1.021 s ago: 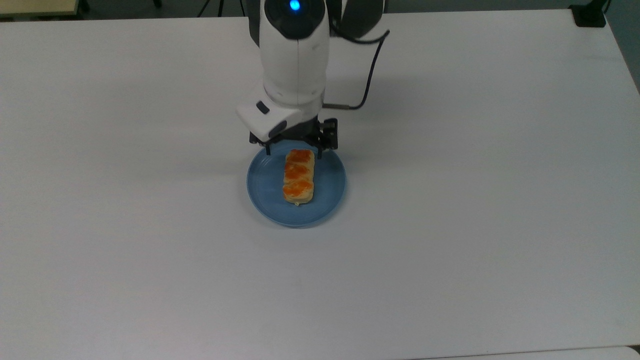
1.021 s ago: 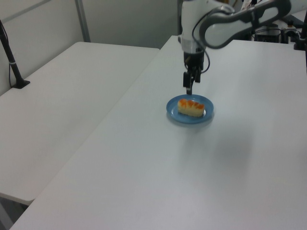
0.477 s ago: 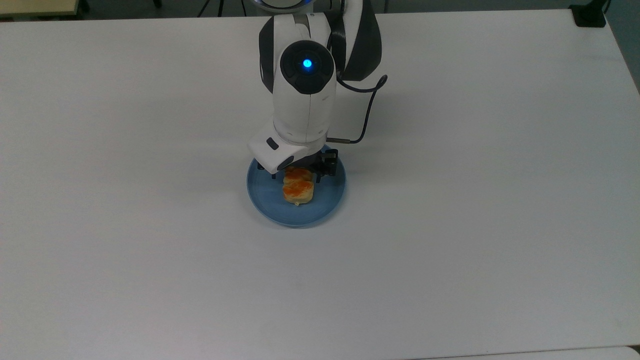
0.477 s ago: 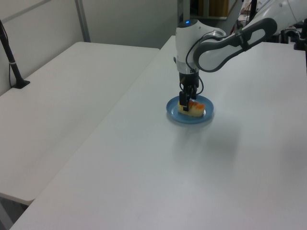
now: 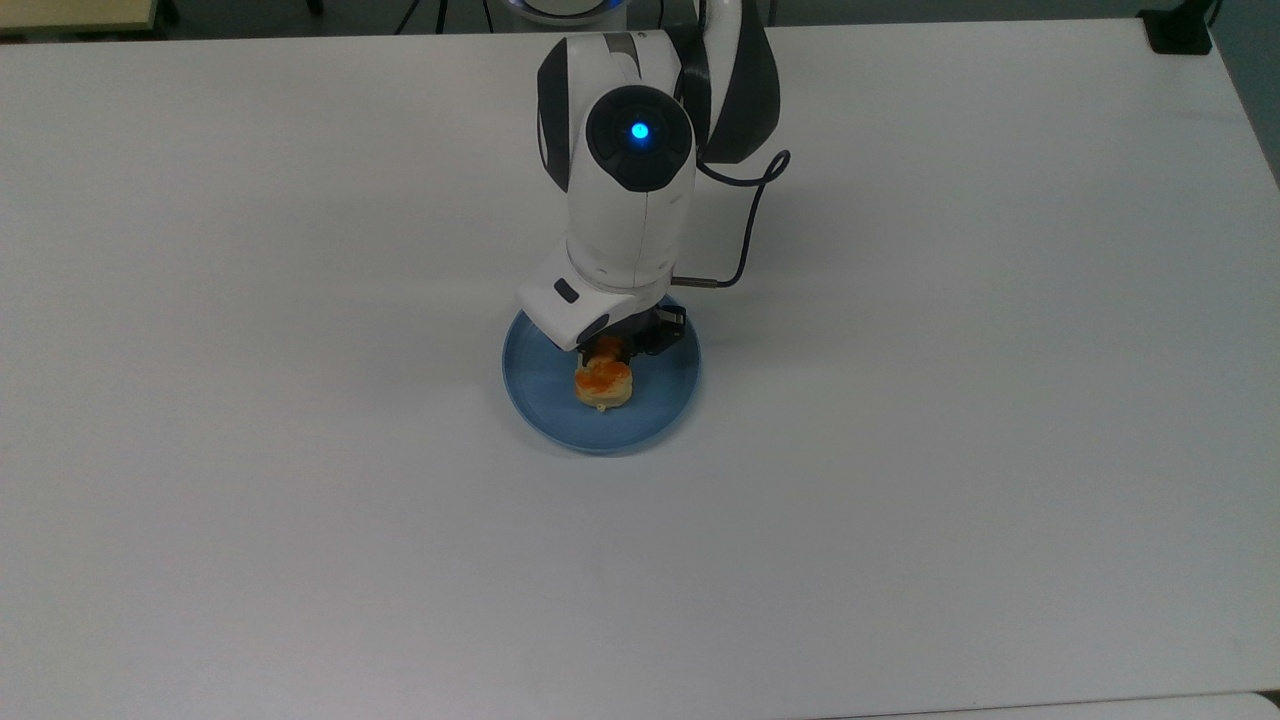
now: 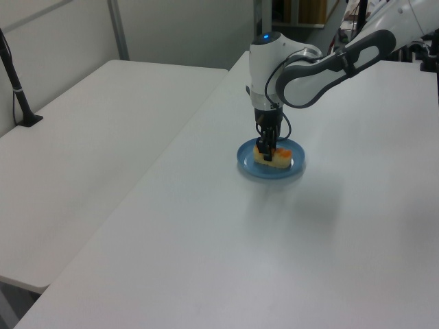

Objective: Put the bread on the table
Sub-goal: 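Close the gripper on the bread, then carry the bread off the plate and lower it beside the plate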

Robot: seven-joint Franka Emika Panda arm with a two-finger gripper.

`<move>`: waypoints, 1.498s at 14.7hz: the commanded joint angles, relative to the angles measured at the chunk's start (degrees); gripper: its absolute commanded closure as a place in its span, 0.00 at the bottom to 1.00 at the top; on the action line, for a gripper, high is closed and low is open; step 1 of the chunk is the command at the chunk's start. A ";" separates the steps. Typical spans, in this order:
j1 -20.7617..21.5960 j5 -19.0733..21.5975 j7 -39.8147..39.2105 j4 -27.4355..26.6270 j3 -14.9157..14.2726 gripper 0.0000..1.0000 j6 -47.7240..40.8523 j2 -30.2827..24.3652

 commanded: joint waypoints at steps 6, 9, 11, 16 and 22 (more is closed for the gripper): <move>4.55 -0.24 1.07 4.44 0.00 0.65 -8.77 -4.52; 10.00 -0.68 4.66 4.27 0.09 0.65 -8.68 -4.34; 12.81 -0.85 6.78 4.01 0.09 0.65 -8.42 -3.90; 15.37 -0.85 7.93 3.74 0.09 0.61 -7.63 -1.27; 16.16 -1.73 9.16 2.69 0.00 0.00 -3.22 -0.03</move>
